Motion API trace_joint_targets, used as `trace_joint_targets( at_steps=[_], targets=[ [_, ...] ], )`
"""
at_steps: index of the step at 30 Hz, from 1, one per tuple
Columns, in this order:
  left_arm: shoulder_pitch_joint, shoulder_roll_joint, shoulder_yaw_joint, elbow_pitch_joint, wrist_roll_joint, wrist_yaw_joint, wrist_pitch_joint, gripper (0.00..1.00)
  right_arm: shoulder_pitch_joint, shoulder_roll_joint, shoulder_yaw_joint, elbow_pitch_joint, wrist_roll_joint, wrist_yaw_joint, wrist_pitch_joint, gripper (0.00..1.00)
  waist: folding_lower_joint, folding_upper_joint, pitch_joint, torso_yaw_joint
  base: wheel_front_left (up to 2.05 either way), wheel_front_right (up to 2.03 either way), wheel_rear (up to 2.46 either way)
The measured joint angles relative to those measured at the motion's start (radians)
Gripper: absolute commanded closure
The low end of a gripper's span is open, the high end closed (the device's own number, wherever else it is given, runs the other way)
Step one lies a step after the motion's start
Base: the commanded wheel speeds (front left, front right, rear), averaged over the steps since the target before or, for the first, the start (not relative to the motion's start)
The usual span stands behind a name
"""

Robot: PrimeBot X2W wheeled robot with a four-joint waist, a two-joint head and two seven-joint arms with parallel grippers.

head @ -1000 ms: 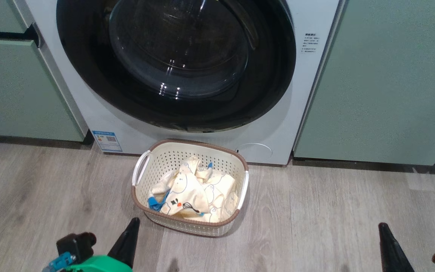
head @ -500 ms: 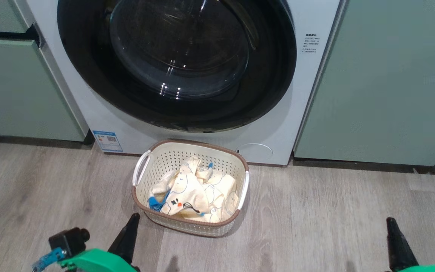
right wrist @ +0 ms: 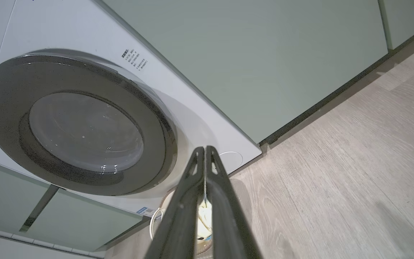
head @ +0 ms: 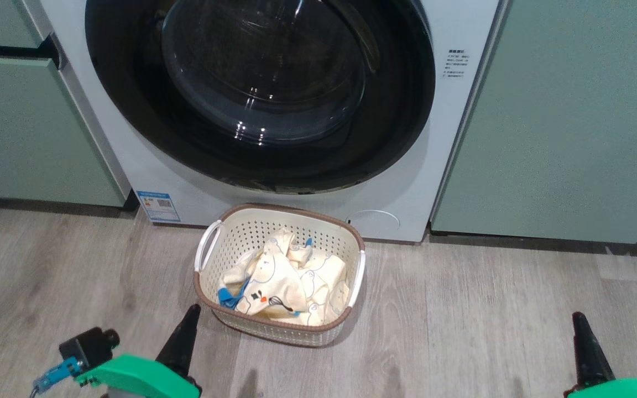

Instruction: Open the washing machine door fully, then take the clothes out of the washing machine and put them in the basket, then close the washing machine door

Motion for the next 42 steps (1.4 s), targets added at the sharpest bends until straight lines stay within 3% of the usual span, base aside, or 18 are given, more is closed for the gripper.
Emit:
trace_joint_targets(
  at_steps=[42],
  targets=[
    [-0.094,-0.023,0.046,0.075,-0.456,-0.079,0.075,1.00,-0.091,-0.001,-0.067,0.052,0.461,0.000,0.114,1.00,0.0000,0.0000,-0.003,0.005,0.00,0.00,0.00]
  ],
)
